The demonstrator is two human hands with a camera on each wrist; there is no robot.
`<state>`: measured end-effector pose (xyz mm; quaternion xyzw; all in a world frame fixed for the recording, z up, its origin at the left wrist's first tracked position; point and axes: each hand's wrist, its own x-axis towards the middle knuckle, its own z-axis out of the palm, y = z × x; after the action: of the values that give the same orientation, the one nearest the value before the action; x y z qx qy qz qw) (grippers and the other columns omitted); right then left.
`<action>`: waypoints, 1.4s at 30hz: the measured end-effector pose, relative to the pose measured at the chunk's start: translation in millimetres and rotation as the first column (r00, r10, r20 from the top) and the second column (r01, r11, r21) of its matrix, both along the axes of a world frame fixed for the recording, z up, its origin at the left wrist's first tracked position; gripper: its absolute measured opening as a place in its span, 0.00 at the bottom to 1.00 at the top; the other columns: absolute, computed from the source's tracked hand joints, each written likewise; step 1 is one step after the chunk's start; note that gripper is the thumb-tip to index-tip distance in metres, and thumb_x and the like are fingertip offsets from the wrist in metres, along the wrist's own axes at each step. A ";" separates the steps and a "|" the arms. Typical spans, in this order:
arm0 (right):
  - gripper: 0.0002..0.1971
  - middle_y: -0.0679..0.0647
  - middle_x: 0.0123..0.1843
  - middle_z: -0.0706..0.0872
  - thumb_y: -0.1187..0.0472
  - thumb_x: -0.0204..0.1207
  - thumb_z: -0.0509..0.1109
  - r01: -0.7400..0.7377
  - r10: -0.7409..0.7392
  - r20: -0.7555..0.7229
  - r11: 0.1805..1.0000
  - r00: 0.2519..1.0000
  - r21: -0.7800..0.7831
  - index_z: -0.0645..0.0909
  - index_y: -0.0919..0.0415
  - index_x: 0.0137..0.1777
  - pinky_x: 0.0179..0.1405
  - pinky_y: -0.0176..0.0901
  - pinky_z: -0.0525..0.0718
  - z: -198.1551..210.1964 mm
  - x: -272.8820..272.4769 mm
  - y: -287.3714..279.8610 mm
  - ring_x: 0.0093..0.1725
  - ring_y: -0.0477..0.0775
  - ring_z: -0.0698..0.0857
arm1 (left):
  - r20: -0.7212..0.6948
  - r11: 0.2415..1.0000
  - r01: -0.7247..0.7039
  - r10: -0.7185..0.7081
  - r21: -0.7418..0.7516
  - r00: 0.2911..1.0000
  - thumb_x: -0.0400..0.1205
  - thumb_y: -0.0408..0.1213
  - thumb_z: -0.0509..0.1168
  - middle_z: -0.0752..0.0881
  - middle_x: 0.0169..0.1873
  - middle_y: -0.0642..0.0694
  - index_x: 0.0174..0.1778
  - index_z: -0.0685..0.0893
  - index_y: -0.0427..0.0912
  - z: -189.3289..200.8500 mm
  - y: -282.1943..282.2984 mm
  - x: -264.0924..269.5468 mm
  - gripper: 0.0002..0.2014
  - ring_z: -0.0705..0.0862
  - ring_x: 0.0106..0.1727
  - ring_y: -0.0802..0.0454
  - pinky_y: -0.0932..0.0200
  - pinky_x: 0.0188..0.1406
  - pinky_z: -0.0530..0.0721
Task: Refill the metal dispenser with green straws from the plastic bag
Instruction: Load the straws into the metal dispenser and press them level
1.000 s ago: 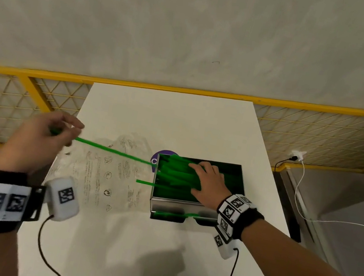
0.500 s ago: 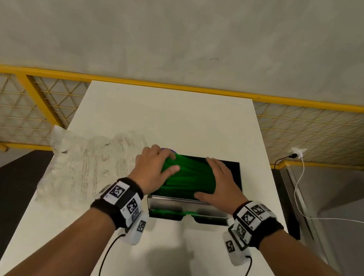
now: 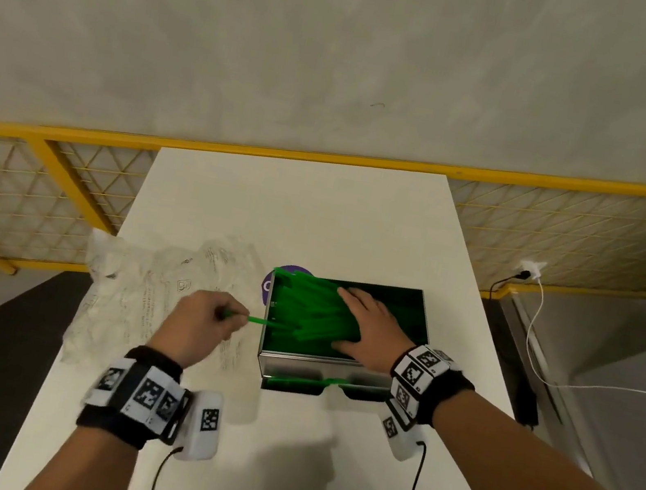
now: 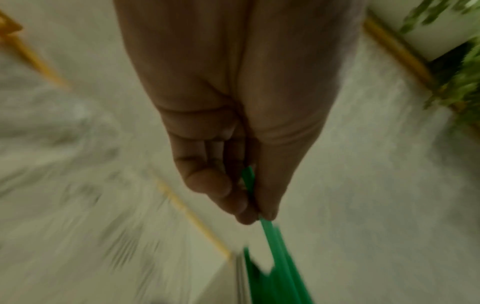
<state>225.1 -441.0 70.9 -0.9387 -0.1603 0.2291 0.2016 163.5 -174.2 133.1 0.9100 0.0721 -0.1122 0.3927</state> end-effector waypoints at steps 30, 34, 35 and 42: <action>0.49 0.56 0.78 0.61 0.55 0.63 0.82 0.155 -0.166 0.056 0.973 0.984 0.170 0.56 0.56 0.81 0.78 0.49 0.64 15.5 -2.4 -27.3 0.78 0.57 0.62 | 0.230 0.949 0.249 -0.290 0.192 0.929 0.79 0.40 0.68 0.88 0.44 0.49 0.44 0.87 0.45 19.5 -30.3 34.9 0.04 0.82 0.48 0.50 0.52 0.53 0.80; 0.51 0.56 0.83 0.55 0.47 0.68 0.76 -0.094 0.102 0.045 0.986 0.994 -0.139 0.46 0.51 0.84 0.81 0.60 0.57 7.4 5.4 -8.9 0.81 0.61 0.57 | 0.077 0.810 0.365 -0.445 0.460 0.892 0.80 0.56 0.62 0.73 0.69 0.47 0.62 0.79 0.52 -0.5 -71.5 30.3 0.18 0.66 0.71 0.45 0.47 0.67 0.65; 0.51 0.56 0.83 0.55 0.46 0.69 0.75 -0.094 0.101 0.028 0.980 0.995 -0.177 0.44 0.51 0.84 0.80 0.62 0.58 6.8 6.8 -5.3 0.81 0.62 0.59 | 0.016 0.777 0.404 -0.469 0.483 0.883 0.78 0.59 0.61 0.66 0.75 0.46 0.70 0.72 0.53 -6.5 -77.5 28.8 0.26 0.60 0.76 0.44 0.44 0.72 0.60; 0.39 0.59 0.69 0.71 0.44 0.67 0.74 -0.106 0.137 0.058 0.923 0.989 -0.371 0.66 0.58 0.75 0.69 0.60 0.69 14.5 14.5 5.7 0.70 0.62 0.70 | -0.213 0.624 0.559 -0.542 0.546 0.813 0.77 0.61 0.60 0.47 0.83 0.40 0.83 0.43 0.48 -24.9 -82.6 36.7 0.45 0.48 0.82 0.40 0.40 0.79 0.51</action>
<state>239.6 -435.3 85.5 -0.9567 -0.1811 0.2279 0.0015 200.2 -256.8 108.2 0.9612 -0.1729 -0.2113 0.0383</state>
